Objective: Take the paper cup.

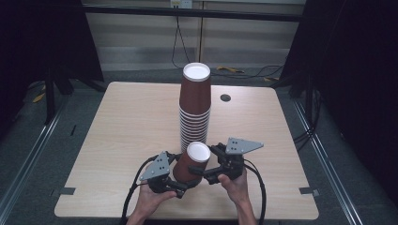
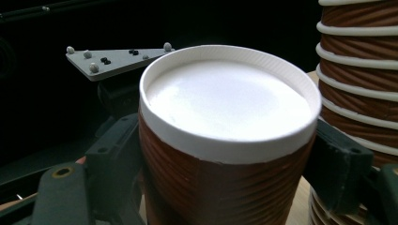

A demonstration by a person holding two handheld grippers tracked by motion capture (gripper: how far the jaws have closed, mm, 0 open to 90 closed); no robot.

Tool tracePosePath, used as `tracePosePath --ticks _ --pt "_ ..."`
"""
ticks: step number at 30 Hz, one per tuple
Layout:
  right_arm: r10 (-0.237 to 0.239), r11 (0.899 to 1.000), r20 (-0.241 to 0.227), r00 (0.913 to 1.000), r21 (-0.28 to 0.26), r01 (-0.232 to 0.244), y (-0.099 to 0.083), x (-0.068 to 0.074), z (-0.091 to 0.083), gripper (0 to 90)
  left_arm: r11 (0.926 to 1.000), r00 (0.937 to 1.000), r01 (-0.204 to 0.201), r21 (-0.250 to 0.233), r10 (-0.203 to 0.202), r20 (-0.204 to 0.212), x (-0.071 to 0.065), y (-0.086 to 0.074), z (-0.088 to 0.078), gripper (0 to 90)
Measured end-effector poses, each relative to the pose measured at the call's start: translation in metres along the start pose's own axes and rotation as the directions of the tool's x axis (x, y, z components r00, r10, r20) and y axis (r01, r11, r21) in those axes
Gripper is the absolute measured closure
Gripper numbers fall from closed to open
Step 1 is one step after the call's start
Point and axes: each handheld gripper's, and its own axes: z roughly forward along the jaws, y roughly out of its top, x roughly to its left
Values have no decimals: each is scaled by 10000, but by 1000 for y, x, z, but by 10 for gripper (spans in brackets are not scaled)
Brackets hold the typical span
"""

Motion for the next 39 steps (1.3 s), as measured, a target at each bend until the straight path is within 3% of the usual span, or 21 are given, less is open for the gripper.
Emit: tracePosePath --ticks 5,20,24,27,31,39 --pt "57 10000 79 10000 -67 -56 1 0 -2 136 9999 9999 39 140 -38 -102 2 -1 -2 136" --pt "263 9995 363 9990 -157 -257 -5 -3 -13 142 9988 9997 73 492 -60 -256 9 -1 -11 141" --pt "288 9996 402 9988 64 -291 -6 -4 -13 143 9974 9998 56 720 -43 -176 11 -1 -13 141" --pt "290 9995 429 9987 127 -296 -7 -4 -16 144 9943 9999 27 1061 -42 144 14 0 -14 142" --pt "292 9986 481 9984 418 -312 -9 -5 -17 156 9923 9995 199 1219 -229 230 18 1 -16 142" --pt "246 9963 865 9959 804 -316 -13 -8 -22 156 9864 9997 39 1641 -75 216 21 2 -17 142"
